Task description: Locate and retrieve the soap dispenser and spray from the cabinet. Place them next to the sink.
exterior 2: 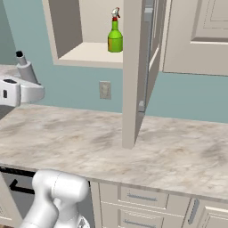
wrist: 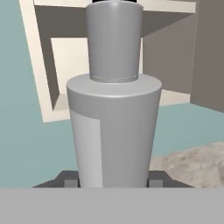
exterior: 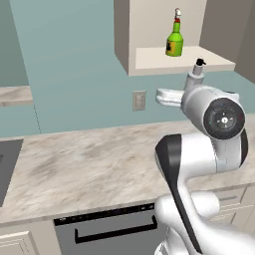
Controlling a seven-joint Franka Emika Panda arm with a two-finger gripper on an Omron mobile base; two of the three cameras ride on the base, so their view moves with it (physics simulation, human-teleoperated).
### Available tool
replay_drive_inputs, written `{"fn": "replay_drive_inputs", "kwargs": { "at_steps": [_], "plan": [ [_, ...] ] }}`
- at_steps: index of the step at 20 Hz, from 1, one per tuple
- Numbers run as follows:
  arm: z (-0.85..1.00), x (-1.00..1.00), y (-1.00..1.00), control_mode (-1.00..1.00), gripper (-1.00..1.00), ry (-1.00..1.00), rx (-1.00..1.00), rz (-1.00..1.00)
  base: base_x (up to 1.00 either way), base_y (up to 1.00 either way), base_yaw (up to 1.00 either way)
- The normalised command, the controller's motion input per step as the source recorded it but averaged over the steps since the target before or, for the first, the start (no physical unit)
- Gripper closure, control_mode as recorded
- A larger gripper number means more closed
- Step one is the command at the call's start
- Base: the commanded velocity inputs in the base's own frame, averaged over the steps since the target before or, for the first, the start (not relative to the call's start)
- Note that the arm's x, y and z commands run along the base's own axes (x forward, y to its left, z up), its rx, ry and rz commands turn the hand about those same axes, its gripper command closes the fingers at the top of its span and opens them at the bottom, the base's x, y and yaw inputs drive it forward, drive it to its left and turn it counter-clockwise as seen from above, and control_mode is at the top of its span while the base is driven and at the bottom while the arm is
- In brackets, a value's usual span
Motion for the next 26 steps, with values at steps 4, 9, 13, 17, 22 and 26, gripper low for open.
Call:
{"fn": "replay_drive_inputs", "kwargs": {
  "at_steps": [4, 9, 13, 17, 22, 26],
  "plan": [
    [-0.42, -0.26, 0.65, -1.00, 1.00, 0.00, 0.00, 0.12, 0.00, 0.00, 0.00],
    [-0.47, -0.16, 0.67, -1.00, 1.00, 0.08, 0.00, 0.24, 0.00, 0.00, 0.00],
    [-0.45, 0.12, 0.60, -1.00, 1.00, 0.10, 0.00, 0.26, 0.00, 0.00, 0.00],
    [-0.37, 0.31, 0.64, -1.00, 1.00, 0.15, 0.02, 0.26, 0.00, 0.00, 0.00],
    [-0.37, 0.33, 0.55, -1.00, 1.00, 0.08, 0.01, 0.24, 0.00, 0.00, 0.00],
    [-0.43, 0.42, 0.51, -1.00, 1.00, 0.02, 0.00, 0.23, 0.00, 0.00, 0.00]
  ]
}}
